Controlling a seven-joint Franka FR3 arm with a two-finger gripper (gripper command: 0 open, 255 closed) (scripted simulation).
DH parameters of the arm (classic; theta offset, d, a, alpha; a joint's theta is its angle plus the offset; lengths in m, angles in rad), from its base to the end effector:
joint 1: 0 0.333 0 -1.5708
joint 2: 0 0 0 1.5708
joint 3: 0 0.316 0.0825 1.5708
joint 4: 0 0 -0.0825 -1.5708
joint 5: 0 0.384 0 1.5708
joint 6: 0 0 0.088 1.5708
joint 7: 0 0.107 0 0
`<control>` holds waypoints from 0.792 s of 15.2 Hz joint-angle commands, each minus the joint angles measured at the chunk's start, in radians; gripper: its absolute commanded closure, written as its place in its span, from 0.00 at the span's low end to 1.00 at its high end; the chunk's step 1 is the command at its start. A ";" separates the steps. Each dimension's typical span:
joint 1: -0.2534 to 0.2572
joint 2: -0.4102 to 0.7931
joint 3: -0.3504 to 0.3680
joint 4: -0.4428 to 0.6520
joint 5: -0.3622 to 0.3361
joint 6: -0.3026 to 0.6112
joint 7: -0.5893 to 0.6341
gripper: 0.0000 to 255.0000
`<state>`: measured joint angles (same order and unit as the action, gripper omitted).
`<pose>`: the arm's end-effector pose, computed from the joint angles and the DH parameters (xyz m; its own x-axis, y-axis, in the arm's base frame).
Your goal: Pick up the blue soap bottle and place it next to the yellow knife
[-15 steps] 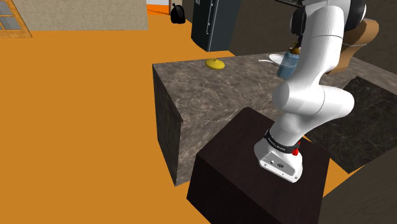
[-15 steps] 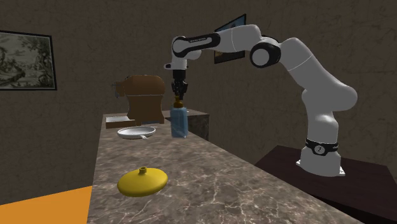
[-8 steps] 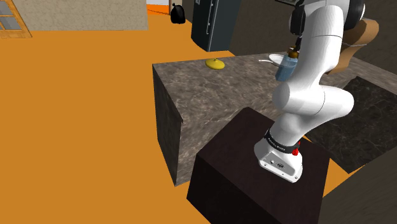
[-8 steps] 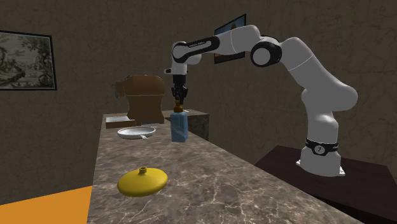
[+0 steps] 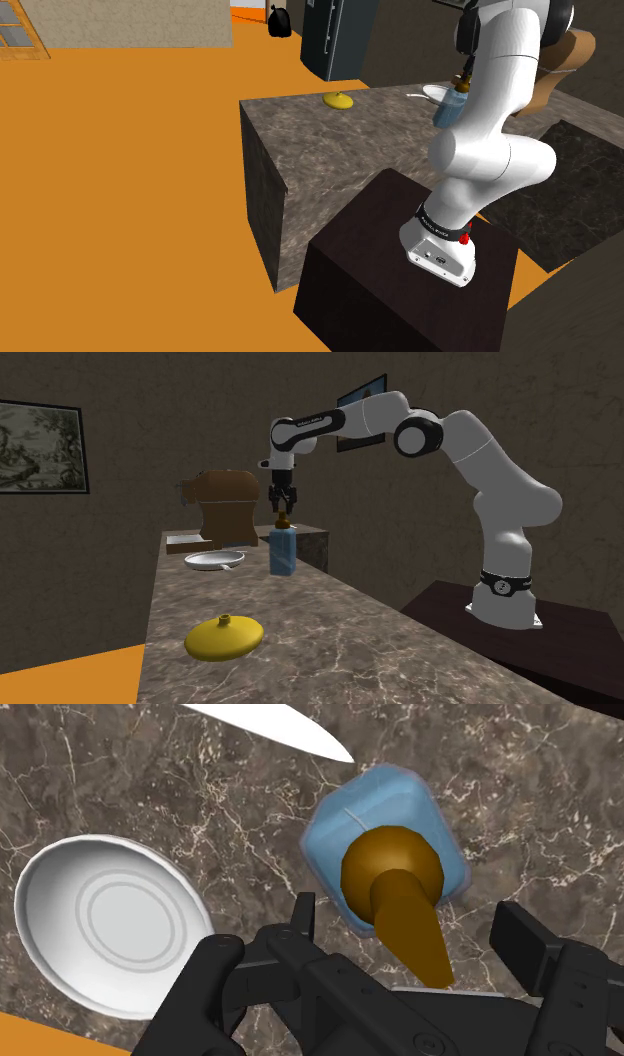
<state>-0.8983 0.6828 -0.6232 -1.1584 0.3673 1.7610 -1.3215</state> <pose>0.1965 -0.7038 0.4464 0.9893 -0.1461 -0.0066 -0.1458 -0.9887 0.0337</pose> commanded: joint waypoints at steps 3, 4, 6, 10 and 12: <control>-0.001 0.001 0.000 0.002 0.000 -0.001 0.000 0.00; -0.008 0.000 -0.001 0.036 -0.002 -0.034 0.005 0.00; -0.027 0.004 -0.001 0.115 -0.003 -0.104 0.014 0.00; -0.037 0.008 0.001 0.152 -0.002 -0.134 0.018 0.00; -0.038 0.008 0.001 0.152 -0.002 -0.134 0.018 0.00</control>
<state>-0.9354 0.6907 -0.6226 -1.0075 0.3655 1.6278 -1.3042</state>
